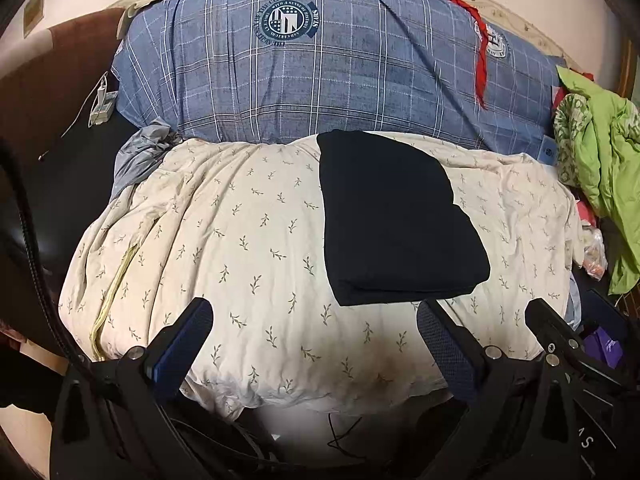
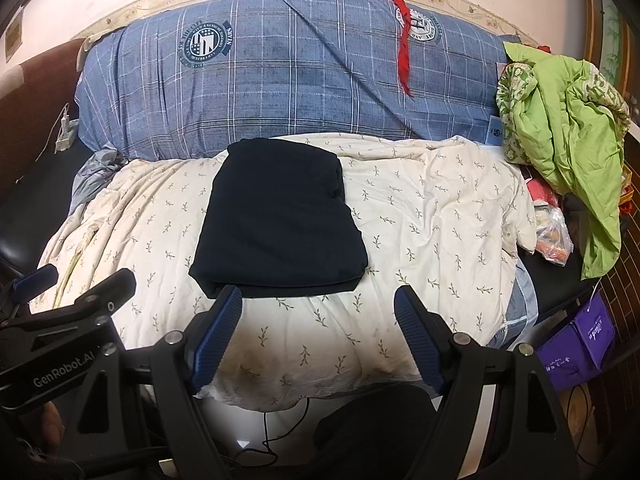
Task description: Fold large clothes
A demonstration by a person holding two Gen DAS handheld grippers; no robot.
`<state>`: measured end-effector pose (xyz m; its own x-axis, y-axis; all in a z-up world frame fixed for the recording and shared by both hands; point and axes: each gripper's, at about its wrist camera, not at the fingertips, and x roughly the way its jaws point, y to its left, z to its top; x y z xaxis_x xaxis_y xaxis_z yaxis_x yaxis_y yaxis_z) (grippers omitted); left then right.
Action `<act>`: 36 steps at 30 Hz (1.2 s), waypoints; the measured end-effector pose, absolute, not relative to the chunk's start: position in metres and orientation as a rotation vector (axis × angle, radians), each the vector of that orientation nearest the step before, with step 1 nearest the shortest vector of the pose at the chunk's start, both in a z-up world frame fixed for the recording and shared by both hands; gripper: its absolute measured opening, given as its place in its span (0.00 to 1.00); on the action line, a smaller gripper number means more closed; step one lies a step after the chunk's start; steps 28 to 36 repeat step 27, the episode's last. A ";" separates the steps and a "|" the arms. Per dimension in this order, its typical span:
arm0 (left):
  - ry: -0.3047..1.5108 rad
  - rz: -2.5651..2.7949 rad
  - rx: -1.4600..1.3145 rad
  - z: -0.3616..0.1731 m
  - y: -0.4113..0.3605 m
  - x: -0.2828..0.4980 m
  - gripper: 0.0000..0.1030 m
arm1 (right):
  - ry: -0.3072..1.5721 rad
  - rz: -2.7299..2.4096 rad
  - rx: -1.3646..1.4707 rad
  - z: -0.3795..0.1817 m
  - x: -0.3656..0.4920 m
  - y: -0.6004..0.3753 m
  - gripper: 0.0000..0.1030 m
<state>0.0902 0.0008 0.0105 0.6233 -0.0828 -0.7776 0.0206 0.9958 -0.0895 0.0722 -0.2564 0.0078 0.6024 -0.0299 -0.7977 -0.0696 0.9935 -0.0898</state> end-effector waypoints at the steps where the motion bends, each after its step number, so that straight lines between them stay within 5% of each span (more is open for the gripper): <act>1: 0.895 -0.059 -0.073 0.010 0.001 0.091 0.99 | 0.924 0.024 -0.116 0.008 0.072 -0.257 0.76; 36: 0.904 -0.070 -0.080 0.010 0.001 0.094 0.99 | 0.925 0.024 -0.116 0.008 0.075 -0.264 0.76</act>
